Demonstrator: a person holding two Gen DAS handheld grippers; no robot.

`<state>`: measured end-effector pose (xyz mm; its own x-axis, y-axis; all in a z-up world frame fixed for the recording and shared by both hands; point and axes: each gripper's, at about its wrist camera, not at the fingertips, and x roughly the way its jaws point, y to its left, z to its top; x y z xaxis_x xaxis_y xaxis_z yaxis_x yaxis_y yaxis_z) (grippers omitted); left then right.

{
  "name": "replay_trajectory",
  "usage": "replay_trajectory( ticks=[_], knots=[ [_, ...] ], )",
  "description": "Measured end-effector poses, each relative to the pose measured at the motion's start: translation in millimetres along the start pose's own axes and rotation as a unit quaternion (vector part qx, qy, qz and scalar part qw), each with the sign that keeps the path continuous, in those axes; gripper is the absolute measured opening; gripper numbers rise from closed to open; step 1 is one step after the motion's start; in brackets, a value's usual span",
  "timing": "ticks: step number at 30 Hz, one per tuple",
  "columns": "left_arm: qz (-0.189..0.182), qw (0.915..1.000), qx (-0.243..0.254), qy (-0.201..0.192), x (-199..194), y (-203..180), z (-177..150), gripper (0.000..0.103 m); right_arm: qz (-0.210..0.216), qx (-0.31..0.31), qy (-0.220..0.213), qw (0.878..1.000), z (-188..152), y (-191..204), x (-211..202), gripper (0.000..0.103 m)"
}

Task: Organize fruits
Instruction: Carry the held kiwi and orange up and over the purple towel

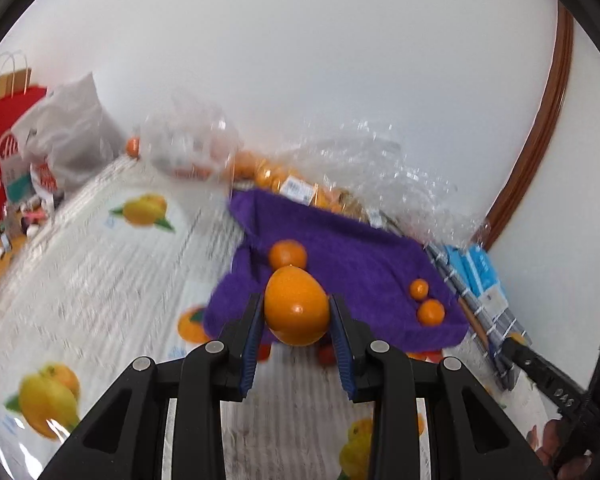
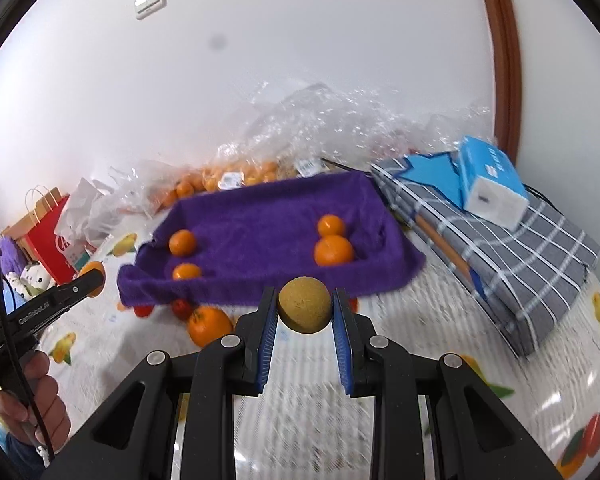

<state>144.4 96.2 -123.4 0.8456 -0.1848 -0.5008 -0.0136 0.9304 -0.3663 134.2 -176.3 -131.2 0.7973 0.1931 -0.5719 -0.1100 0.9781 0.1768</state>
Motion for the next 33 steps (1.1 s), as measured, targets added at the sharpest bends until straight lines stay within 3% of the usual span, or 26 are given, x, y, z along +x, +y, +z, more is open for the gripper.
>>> replay_trajectory(
  ticks=[11, 16, 22, 25, 33],
  knots=[
    [0.010, 0.9992, 0.017, -0.034, 34, -9, 58, 0.031, 0.027, 0.010, -0.028, 0.999, 54, 23, 45, 0.027],
    [0.018, 0.9989, 0.034, -0.027, 60, -5, 49, 0.031, 0.022, 0.001, -0.033, 0.999, 67, 29, 72, 0.027],
    [0.040, 0.9986, 0.032, -0.010, 78, 3, 40, 0.031, 0.047, 0.011, -0.002, 0.999, 49, 22, 104, 0.027],
    [0.025, 0.9995, 0.017, 0.006, 85, 8, 38, 0.031, 0.033, 0.006, -0.005, 0.999, 45, 16, 108, 0.027],
    [0.028, 0.9995, 0.007, 0.014, 92, 15, 38, 0.031, 0.025, 0.021, -0.009, 0.999, 46, 3, 111, 0.027]
  ],
)
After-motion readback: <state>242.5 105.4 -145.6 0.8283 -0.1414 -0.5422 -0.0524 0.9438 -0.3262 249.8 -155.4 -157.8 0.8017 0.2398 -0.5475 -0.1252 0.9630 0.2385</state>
